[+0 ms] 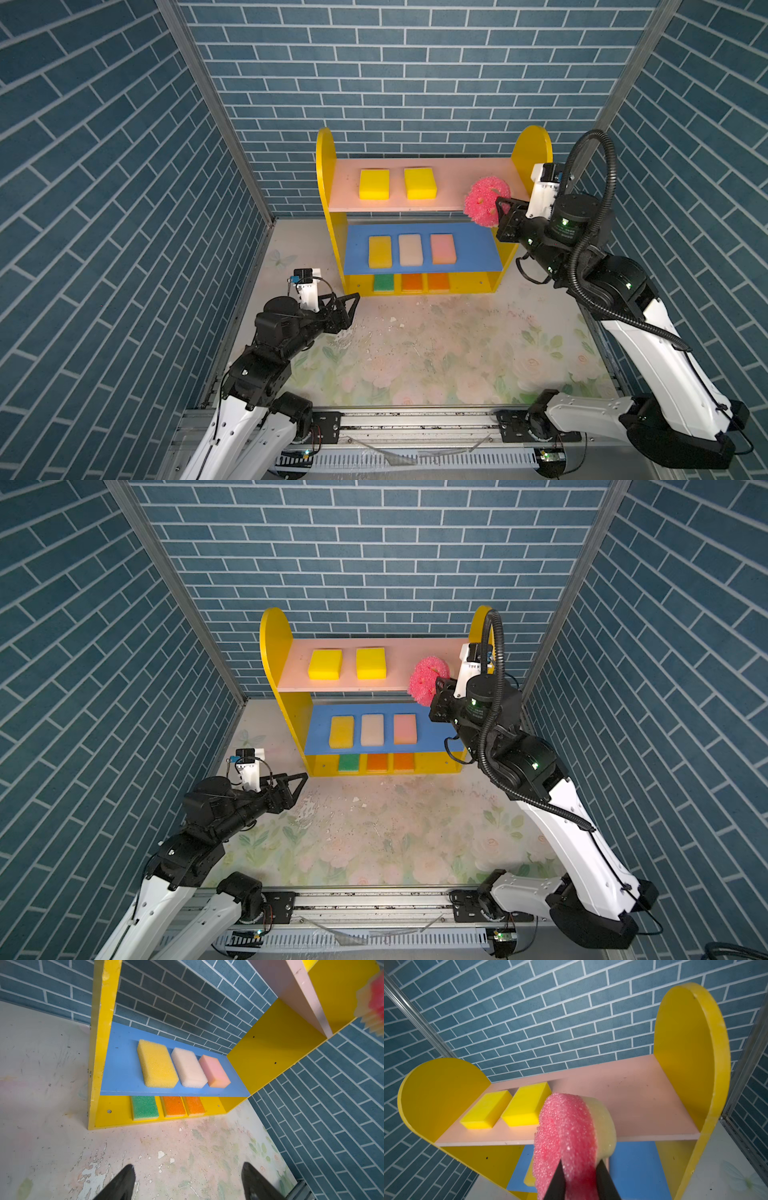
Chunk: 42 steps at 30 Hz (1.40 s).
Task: Place and organize the cleaning sponges onto the shelf
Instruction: 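Raise the pink sponge up to the pink top shelf while the left gripper withdraws, then lower the pink sponge onto the pink shelf beside the yellow sponges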
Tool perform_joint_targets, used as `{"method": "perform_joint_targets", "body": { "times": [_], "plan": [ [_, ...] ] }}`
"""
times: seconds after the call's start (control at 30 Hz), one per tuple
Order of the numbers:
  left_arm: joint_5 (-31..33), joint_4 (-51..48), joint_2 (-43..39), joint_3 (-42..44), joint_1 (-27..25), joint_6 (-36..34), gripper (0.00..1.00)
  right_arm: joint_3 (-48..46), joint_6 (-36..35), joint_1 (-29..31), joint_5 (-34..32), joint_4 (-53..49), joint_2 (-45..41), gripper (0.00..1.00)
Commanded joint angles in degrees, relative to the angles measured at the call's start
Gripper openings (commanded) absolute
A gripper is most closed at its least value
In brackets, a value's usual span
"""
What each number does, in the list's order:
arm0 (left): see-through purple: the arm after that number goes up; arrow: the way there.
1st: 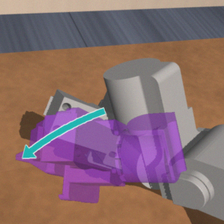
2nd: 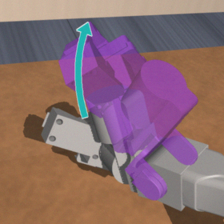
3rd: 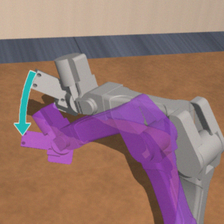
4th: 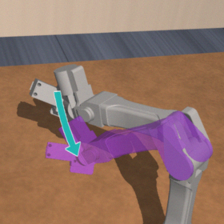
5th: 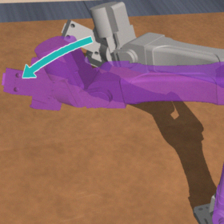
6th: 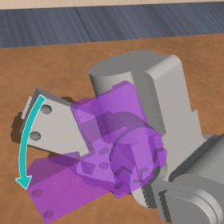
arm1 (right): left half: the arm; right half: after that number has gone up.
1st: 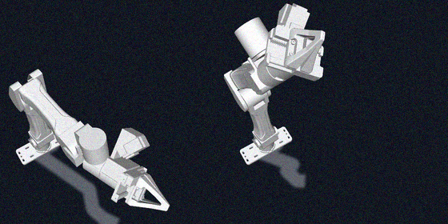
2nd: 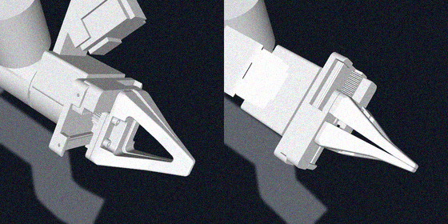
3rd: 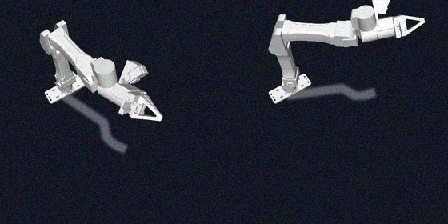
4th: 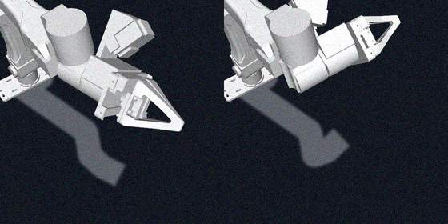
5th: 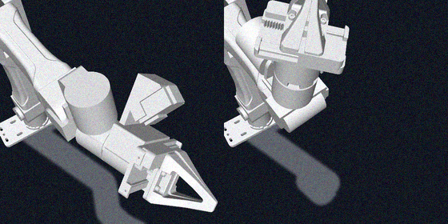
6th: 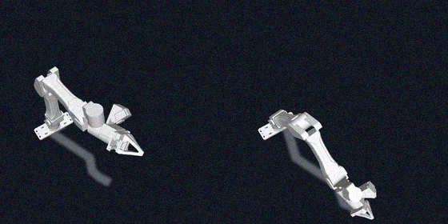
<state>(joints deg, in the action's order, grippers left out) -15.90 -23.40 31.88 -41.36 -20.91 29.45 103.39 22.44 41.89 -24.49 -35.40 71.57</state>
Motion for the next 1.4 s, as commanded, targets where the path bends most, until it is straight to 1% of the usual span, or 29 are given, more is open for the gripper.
{"method": "perform_joint_targets", "body": {
  "times": [0.0,0.17,0.3,0.5,0.6,0.73,0.97,1.13,1.37],
  "plan": [
    [0.47,-1.26,-0.58,-1.52,0.27,-1.92,0.82,5.52,-2.79,-1.77,-1.02,-0.62,3.97,0.00],
    [0.66,-1.96,-1.21,-1.59,0.26,-2.61,0.82,10.33,-0.38,-4.97,1.91,-1.21,9.85,0.00],
    [0.69,-2.88,-0.67,-2.24,0.25,-3.46,0.82,10.07,3.85,-8.09,5.75,-0.30,11.87,0.00],
    [0.26,-1.32,-0.01,-1.29,0.25,-2.69,0.82,9.72,10.93,-13.59,14.83,0.50,13.85,0.00],
    [0.34,-1.19,0.49,-1.09,0.27,-2.72,0.82,9.38,12.73,-15.23,17.13,0.50,14.21,0.00],
    [0.17,-0.80,1.47,-0.97,0.30,-2.62,0.82,9.10,14.23,-16.33,19.35,0.50,14.77,0.00],
    [-0.23,0.28,2.40,-0.25,0.27,-1.38,0.82,9.16,16.56,-16.58,23.75,1.02,17.16,0.00],
    [-0.16,0.12,2.05,-0.03,0.25,-1.28,0.82,9.02,16.72,-16.60,23.44,1.25,17.85,0.00],
    [0.30,-0.85,1.87,-0.55,0.25,-1.87,0.82,8.60,17.92,-16.61,24.82,2.21,18.49,0.00]
  ]
}}
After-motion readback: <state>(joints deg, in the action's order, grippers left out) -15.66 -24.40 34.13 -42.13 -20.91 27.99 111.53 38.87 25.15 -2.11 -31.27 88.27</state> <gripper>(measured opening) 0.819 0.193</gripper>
